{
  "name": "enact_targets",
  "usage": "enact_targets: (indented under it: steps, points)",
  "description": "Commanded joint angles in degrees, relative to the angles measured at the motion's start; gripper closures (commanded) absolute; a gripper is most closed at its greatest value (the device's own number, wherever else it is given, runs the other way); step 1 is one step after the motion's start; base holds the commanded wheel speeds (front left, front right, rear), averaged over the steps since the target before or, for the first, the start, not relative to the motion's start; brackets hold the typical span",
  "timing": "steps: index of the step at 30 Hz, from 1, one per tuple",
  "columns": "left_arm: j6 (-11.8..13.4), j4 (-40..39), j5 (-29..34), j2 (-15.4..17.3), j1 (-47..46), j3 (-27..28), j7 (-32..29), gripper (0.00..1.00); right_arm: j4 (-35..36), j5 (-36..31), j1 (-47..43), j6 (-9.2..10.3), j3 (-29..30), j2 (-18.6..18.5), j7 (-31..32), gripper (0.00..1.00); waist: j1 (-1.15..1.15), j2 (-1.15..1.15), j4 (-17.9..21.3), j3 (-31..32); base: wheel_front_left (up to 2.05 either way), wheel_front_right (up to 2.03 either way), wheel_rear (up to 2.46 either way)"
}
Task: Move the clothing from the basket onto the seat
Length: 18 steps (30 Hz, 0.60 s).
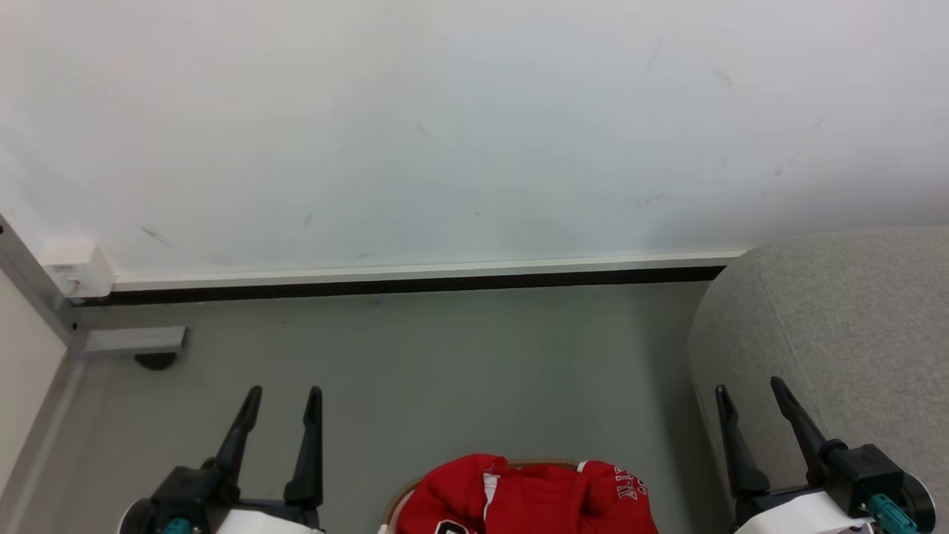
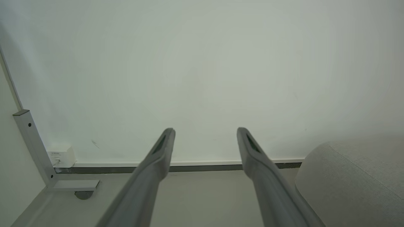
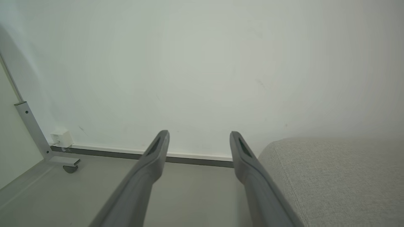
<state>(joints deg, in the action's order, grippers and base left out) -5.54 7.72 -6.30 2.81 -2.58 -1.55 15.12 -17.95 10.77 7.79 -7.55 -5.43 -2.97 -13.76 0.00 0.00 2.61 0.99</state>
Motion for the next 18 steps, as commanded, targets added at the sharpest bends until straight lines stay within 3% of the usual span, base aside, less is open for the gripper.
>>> enact_targets:
  steps: [1, 18]
  points:
    - [-0.04, 0.27, -0.43, 0.16, -0.4, 0.03, 0.05, 0.0, 0.16, 0.2, 0.28, 0.12, 0.17, 0.05, -0.46, 0.0, 0.0, 0.0, 0.63, -0.52, 0.0, 0.0, 0.0]
    - [-1.04, 5.54, 1.88, 1.39, -6.27, -1.73, 0.05, 0.0, 2.6, 1.59, 4.4, 0.12, 0.49, 0.15, -0.99, 0.0, 0.0, 0.0, 7.16, -10.7, 0.0, 0.0, 0.0]
